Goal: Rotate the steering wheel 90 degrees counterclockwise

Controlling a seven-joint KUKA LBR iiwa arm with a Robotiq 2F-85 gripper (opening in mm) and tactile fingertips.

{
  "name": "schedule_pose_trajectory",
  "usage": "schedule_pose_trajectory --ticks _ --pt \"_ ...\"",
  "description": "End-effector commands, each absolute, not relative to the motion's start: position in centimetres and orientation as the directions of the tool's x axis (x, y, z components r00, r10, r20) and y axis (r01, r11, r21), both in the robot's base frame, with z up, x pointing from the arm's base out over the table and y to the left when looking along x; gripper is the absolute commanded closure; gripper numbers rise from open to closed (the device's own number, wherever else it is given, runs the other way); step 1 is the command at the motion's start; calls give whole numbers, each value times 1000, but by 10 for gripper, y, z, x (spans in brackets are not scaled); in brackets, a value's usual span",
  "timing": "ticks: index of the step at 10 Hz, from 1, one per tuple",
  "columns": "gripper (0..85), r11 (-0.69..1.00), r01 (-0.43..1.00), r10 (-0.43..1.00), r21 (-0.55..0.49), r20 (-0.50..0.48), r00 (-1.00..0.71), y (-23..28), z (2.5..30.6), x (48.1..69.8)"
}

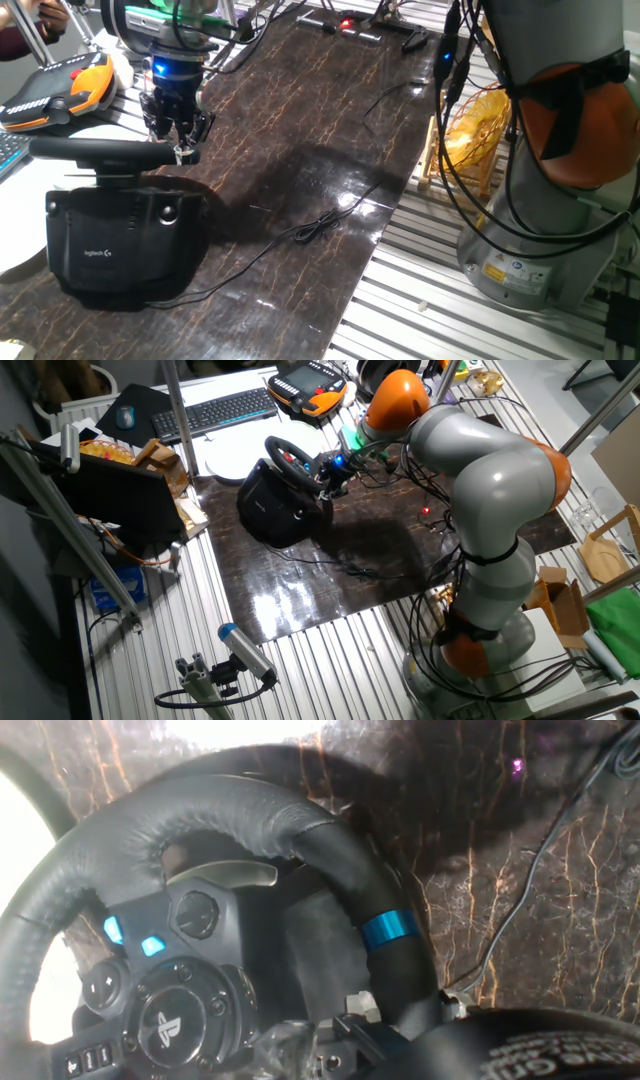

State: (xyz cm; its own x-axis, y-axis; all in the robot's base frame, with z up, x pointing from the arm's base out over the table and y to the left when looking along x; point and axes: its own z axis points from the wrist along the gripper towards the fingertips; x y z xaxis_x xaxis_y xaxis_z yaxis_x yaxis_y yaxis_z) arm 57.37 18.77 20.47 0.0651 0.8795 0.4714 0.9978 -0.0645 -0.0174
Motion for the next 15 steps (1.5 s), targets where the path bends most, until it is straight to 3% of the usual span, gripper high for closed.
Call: schedule_pose_trajectory --ticks 1,11,12,13,14,15 --pt "843 -64 998 880 -18 471 65 187 204 574" --pt "843 -29 1000 882 2 470 25 182 198 578" --pt "743 -24 1000 884 9 468 17 182 199 578" --pt "587 -26 1000 885 9 465 19 182 200 578" --pt "270 -27 1000 887 9 462 20 182 200 578" --pt "190 -28 1000 887 10 462 20 182 200 579"
